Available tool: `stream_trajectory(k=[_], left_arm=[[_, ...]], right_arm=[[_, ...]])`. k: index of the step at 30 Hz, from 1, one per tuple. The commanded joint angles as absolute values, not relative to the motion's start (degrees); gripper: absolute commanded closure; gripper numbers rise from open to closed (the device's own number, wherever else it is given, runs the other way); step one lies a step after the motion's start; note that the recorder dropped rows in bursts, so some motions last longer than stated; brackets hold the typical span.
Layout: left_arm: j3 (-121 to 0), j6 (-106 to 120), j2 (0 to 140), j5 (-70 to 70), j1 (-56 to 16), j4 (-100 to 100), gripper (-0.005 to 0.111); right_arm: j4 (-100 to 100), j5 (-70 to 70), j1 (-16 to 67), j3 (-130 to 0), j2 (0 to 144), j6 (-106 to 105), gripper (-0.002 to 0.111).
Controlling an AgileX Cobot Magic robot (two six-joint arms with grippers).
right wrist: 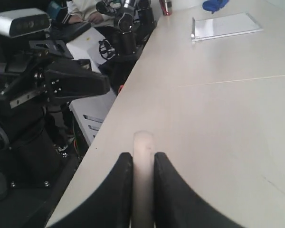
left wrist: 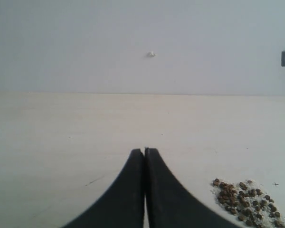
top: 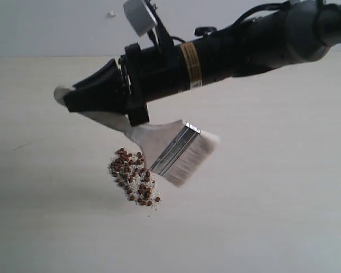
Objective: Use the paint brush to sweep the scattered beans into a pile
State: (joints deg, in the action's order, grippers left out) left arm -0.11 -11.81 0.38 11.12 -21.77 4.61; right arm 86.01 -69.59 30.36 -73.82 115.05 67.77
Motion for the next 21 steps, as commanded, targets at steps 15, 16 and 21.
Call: stream_trajectory(k=[15, 16, 21], left_arm=[[0.0, -11.7, 0.2, 11.0, -21.6, 4.3, 0.107], [0.0, -11.7, 0.2, 11.0, -21.6, 4.3, 0.107], [0.0, -11.7, 0.2, 11.0, -21.6, 4.3, 0.107]], right_arm=[[66.7, -70.0, 35.0, -58.0, 115.1, 41.6, 0.108], [67.3, -70.0, 35.0, -58.0, 115.5, 41.4, 0.108], [67.9, -70.0, 35.0, -58.0, 117.7, 41.1, 0.108]])
